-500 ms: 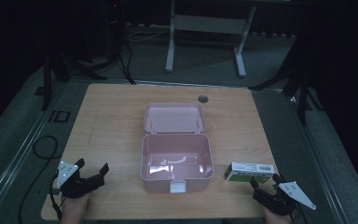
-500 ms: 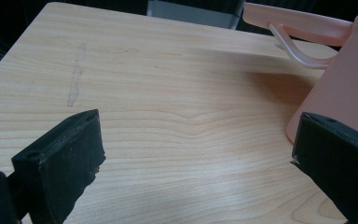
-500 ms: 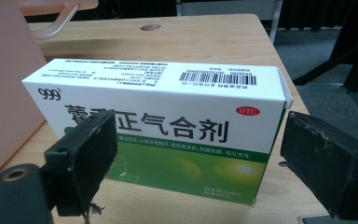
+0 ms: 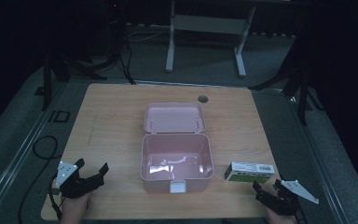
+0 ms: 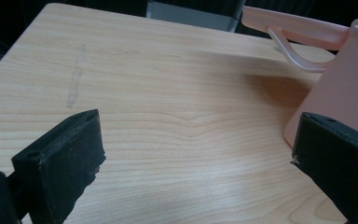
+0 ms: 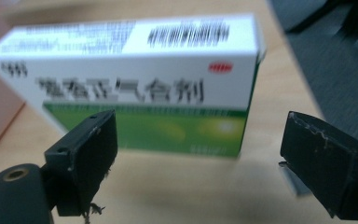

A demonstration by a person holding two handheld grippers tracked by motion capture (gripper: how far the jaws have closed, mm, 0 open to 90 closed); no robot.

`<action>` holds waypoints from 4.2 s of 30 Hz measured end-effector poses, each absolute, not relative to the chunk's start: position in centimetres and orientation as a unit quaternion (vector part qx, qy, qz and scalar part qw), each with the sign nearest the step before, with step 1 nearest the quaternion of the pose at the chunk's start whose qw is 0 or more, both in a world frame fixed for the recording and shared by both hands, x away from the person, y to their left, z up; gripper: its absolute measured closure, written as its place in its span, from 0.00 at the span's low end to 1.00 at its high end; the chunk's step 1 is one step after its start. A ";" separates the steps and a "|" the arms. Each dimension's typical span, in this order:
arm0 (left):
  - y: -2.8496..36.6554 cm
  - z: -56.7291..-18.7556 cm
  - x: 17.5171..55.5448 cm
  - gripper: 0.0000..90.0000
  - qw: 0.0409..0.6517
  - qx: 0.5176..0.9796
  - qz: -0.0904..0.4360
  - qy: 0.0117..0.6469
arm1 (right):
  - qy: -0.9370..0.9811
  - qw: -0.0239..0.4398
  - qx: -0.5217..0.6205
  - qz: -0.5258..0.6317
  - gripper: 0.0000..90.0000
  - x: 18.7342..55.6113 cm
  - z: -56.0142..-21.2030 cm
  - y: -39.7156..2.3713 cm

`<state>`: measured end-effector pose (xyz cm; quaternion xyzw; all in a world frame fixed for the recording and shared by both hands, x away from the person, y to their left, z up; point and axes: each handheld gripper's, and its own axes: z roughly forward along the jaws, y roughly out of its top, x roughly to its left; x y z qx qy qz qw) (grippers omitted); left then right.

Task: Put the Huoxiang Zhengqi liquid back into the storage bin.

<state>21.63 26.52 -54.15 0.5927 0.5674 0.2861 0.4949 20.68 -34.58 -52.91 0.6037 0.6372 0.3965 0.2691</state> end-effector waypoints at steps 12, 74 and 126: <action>26.8 -54.1 21.7 0.03 0.496 0.586 0.289 0.572 | 0.775 0.159 0.543 0.281 0.14 21.4 -51.2 -34.6; 27.1 -54.3 21.8 0.03 0.509 0.579 0.265 0.579 | 0.995 0.028 0.078 0.063 0.15 31.3 -42.8 -28.8; 26.7 -54.2 21.8 0.03 0.508 0.586 0.269 0.571 | 1.000 -0.008 0.003 -0.019 0.69 34.7 -44.9 -27.7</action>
